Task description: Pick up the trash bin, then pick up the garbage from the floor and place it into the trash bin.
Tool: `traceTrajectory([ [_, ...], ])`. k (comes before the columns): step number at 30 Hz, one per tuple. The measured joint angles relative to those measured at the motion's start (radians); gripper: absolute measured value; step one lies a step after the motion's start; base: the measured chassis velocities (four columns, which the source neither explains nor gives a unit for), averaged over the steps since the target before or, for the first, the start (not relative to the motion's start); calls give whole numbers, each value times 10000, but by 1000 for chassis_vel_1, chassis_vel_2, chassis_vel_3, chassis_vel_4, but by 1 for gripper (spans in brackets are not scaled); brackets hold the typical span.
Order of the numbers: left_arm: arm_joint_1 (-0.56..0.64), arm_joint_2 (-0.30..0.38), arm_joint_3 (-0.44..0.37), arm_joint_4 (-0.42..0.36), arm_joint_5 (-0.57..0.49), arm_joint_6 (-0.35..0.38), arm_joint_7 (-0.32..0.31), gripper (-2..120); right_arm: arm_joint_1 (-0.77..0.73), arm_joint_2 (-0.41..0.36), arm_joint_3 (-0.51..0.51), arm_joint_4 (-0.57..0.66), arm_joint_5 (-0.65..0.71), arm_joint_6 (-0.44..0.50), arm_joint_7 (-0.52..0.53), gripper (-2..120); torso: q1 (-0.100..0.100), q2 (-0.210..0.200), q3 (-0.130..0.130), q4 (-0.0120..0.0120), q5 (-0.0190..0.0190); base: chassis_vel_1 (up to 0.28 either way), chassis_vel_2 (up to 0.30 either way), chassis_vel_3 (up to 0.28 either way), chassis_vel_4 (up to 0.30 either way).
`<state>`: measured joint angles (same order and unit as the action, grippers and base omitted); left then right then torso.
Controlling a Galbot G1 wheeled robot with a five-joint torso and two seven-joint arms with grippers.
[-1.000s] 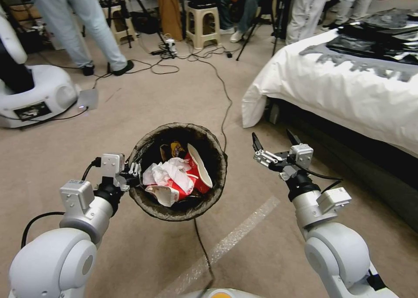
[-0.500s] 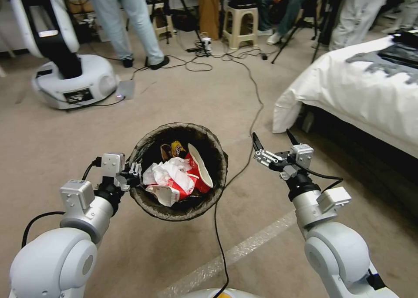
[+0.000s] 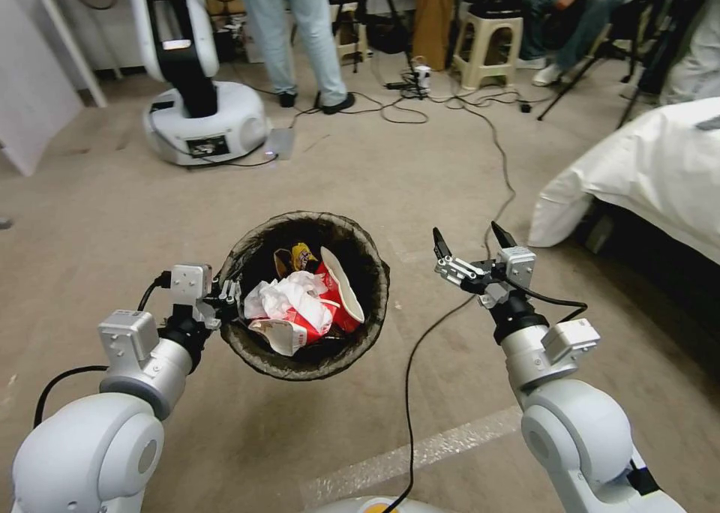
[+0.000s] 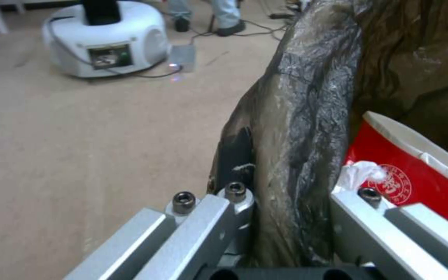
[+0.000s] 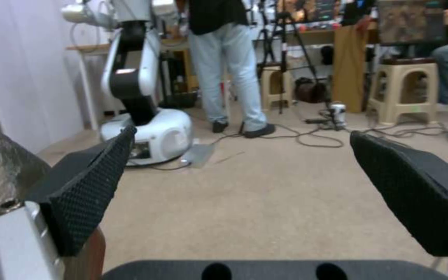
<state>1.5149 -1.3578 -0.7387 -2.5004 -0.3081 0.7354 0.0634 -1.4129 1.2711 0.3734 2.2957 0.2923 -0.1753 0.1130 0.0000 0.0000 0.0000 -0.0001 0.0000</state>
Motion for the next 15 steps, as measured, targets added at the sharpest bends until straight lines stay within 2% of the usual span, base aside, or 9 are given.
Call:
traceTrajectory([
  [15, -45, 6, -1, 3, -15, 0, -4, 1, -23, 36, 29, -71, -10, 23, 8, 100, 0, 0, 0, -1, 0, 93, 92, 90, 85],
])
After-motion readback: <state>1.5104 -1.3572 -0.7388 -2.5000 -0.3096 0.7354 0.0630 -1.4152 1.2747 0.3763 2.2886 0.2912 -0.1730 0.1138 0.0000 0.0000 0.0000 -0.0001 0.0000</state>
